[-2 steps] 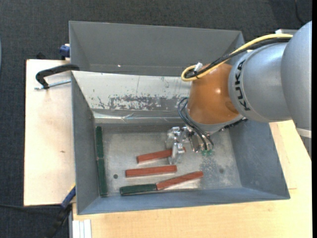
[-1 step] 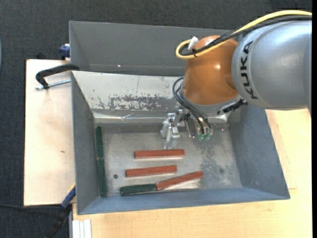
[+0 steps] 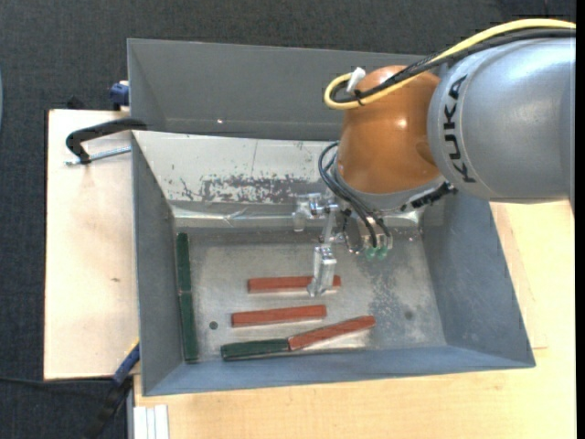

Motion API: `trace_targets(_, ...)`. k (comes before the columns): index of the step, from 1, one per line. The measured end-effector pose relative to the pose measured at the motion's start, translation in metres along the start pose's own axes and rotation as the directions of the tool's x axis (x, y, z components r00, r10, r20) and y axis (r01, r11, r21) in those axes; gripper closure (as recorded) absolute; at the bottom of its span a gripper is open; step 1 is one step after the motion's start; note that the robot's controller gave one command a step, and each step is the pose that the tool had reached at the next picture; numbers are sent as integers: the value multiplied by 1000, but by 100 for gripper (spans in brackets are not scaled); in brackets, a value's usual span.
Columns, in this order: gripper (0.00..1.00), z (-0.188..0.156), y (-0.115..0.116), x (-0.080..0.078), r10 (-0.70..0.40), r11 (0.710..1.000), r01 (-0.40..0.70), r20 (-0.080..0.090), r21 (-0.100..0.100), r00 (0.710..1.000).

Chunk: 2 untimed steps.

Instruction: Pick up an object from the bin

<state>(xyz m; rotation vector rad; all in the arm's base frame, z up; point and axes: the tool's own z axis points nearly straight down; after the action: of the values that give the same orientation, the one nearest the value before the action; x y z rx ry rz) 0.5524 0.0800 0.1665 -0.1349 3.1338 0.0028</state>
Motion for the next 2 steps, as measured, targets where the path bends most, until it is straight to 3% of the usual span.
trace_targets(1, 0, 0, 0, 0, 0, 1000, 0, 0, 0, 1000)
trace_targets(2, 100, 92, -47, 6, -350, 937, 350, 1, -1, 937)
